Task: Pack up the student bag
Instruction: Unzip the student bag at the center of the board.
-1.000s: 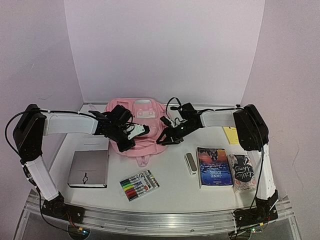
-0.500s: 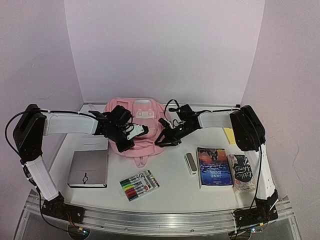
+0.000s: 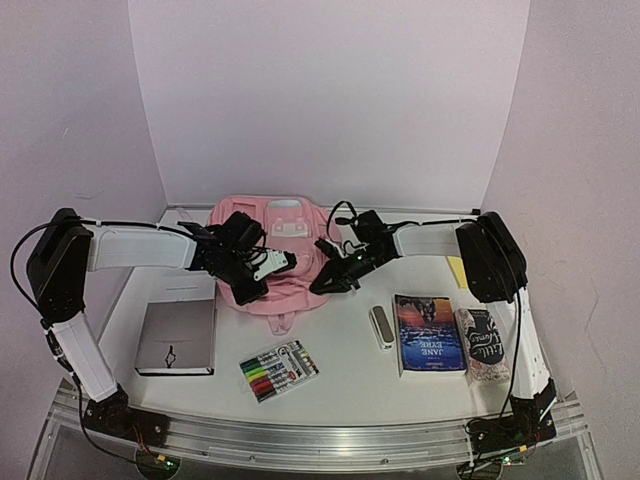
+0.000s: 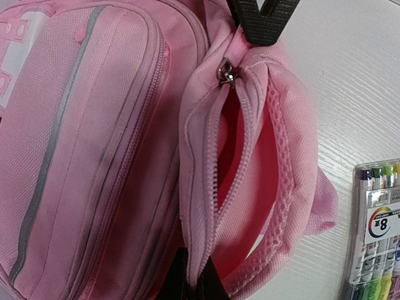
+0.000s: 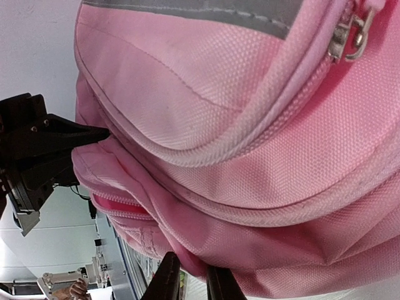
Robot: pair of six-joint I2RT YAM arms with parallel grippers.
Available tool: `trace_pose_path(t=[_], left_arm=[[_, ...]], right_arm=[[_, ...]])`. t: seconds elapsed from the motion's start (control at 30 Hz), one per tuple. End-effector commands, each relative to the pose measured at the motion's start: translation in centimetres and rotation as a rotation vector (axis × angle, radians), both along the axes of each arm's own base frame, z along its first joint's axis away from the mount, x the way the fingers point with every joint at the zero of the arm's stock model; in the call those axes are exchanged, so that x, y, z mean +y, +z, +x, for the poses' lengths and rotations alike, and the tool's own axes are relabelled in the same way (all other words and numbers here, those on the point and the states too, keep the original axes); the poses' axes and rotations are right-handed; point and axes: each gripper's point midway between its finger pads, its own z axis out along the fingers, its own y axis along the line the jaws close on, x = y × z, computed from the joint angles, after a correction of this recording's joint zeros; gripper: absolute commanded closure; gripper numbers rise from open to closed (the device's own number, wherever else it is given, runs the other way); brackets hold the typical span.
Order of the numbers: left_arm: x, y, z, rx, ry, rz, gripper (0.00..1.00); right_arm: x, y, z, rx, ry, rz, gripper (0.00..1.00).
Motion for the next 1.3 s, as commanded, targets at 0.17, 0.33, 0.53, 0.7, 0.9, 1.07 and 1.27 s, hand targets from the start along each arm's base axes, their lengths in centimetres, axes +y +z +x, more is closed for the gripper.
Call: trace_pose_path(t=[0.17, 0.33, 0.53, 0.7, 0.9, 1.07, 1.27], left_arm=[[-1.5, 1.9, 1.1, -0.057, 0.016, -0.072, 0.98], [-1.2, 2.2, 0.3, -0.045, 0.026, -0.095, 0.83], [-2.0, 5.3, -1.0, 0.005, 0.042, -0.212, 0.58], [-4.1, 7.0, -0.9, 0.042, 0.02, -0.301, 0.54], [-6.1, 5.5, 0.9, 0.045, 0.006, -0.312, 0.55], [-7.1, 4.2, 1.5, 0.071, -0.006, -0.309, 0.56], [-6.6, 2.4, 1.4, 0.093, 0.01, -0.27, 0.73]], right_arm=[[2.5, 2.4, -1.1, -0.029, 0.058, 0.07, 0.95], [2.0, 2.8, -1.1, -0.054, 0.047, 0.056, 1.0], [1.6, 6.5, -1.0, -0.12, 0.024, 0.073, 1.0], [1.3, 6.5, -0.9, -0.133, 0.004, 0.053, 1.0], [1.1, 6.8, -0.9, -0.139, -0.006, 0.052, 1.0], [0.9, 7.2, -1.0, -0.148, -0.015, 0.05, 1.0], [0.6, 7.3, -1.1, -0.159, -0.024, 0.039, 1.0]])
